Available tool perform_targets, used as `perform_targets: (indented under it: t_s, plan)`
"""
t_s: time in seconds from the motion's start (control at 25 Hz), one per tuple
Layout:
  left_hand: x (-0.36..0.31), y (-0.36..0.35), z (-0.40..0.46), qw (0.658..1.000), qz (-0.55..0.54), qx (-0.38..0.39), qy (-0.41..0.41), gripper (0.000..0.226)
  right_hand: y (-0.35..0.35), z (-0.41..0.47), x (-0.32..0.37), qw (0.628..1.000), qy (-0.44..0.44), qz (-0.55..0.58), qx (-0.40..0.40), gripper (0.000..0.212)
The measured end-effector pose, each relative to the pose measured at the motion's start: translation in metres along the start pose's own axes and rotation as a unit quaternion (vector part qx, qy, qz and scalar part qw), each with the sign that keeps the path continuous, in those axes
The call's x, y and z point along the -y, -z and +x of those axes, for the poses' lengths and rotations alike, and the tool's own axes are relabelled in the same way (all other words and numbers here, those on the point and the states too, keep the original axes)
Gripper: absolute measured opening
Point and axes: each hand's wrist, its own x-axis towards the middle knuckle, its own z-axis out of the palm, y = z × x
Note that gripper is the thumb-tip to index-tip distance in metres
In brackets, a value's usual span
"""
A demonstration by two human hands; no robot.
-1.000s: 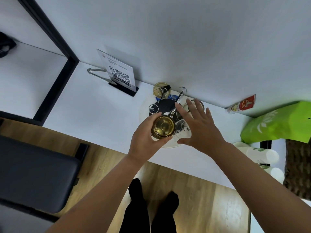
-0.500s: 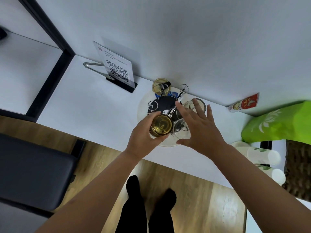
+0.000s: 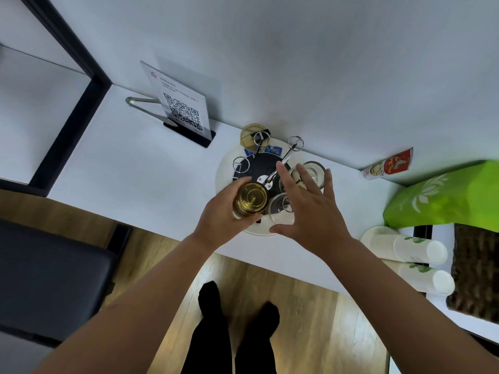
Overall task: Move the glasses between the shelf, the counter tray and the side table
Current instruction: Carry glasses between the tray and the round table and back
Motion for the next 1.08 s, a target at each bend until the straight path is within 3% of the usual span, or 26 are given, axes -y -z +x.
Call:
perform_targets:
  t_s: [0.56, 1.08]
  plan:
    - [-0.006, 0.051, 0.013, 0.996, 0.062, 0.048, -0.031, 0.100, -0.012, 0.000, 0.041, 0.993, -0.081, 0.074, -0.053, 0.131]
    - [-0.011, 0.055, 0.003, 0.994, 0.078, 0.057, -0.047, 0.104, -0.021, -0.020, 0.014, 0.995, -0.045, 0.085, -0.015, 0.120]
